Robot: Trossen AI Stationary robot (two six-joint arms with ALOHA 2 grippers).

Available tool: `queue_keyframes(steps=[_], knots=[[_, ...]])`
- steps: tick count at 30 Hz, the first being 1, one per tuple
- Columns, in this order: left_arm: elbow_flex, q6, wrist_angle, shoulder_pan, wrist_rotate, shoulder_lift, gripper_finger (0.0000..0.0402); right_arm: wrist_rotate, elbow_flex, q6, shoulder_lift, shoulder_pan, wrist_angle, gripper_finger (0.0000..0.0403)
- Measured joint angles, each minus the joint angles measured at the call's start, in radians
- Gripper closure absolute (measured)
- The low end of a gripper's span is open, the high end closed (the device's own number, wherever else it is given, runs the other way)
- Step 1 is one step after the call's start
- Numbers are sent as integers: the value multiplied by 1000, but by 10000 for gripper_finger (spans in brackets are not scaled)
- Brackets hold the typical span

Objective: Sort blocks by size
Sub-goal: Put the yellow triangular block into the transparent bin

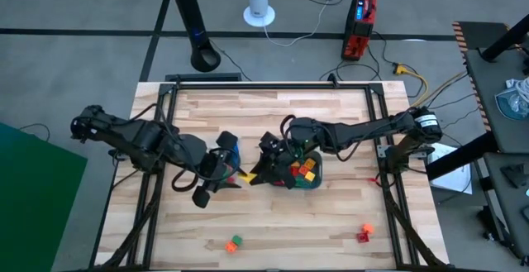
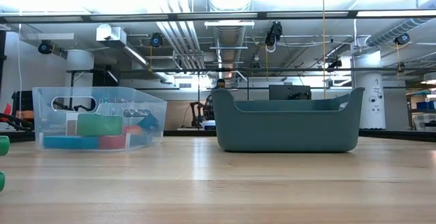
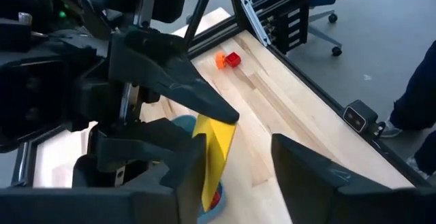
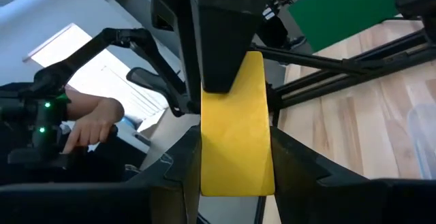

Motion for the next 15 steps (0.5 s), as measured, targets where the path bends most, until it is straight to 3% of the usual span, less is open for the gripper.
queue_keyframes(steps=[11,15], knots=[[0,27,18,10,5,26,380,-11,0,7,0,2,-4,279],[8,29,0,9,6,22,389,-6,0,15,0,2,-1,279]])
